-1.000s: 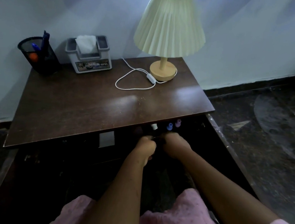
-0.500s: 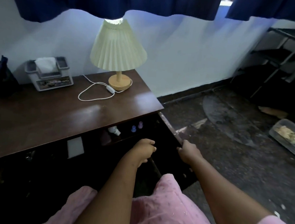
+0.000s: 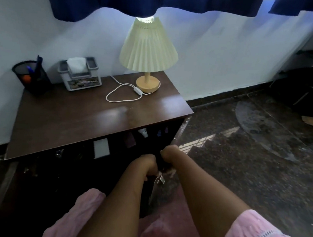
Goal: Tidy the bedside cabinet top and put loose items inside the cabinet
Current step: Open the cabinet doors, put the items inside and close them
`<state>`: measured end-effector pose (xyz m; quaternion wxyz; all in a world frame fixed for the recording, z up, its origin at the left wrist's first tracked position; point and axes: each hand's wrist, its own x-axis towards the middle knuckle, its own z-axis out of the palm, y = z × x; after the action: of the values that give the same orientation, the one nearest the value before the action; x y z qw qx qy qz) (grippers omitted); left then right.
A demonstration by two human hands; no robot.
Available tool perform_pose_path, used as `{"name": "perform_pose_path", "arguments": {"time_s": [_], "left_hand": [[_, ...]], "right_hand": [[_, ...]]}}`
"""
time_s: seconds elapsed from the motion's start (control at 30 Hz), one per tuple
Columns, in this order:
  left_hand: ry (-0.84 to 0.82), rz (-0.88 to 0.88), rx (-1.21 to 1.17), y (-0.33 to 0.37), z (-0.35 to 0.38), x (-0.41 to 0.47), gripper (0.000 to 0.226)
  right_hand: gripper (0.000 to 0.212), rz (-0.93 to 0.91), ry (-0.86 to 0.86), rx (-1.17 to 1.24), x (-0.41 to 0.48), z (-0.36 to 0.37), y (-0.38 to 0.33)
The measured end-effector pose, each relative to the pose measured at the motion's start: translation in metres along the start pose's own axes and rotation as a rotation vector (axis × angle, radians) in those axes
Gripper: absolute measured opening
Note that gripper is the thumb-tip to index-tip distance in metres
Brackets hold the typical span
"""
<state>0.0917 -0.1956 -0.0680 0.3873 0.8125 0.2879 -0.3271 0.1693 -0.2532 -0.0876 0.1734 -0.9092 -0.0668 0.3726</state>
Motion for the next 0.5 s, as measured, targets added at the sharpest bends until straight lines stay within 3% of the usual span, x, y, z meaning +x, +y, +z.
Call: {"name": "perform_pose_path", "arguments": {"time_s": [0.07,0.17,0.27,0.37,0.43,0.5], "left_hand": [[0.149,-0.02,0.1,-0.01,-0.009,0.004,0.034],[0.328,-0.084,0.205,-0.02,-0.023,0.008,0.03],[0.47,-0.152,0.209,-0.026,-0.035,0.012,0.023],[0.577,-0.138,0.299,-0.027,-0.043,0.013,0.019],[0.623,-0.129,0.342,-0.028,-0.045,0.013,0.016],[0.668,-0.114,0.358,-0.029,-0.046,0.013,0.006]], "right_hand": [[0.047,0.099,-0.017,0.191,0.001,0.005,-0.01],[0.053,-0.032,0.035,0.088,0.005,0.008,-0.024],[0.051,0.036,0.048,0.299,0.01,0.013,-0.033],[0.056,-0.019,0.102,0.27,0.015,0.025,-0.043],[0.067,0.058,0.139,0.559,0.018,0.028,-0.049],[0.079,0.075,0.152,0.609,0.024,0.033,-0.05]]}}
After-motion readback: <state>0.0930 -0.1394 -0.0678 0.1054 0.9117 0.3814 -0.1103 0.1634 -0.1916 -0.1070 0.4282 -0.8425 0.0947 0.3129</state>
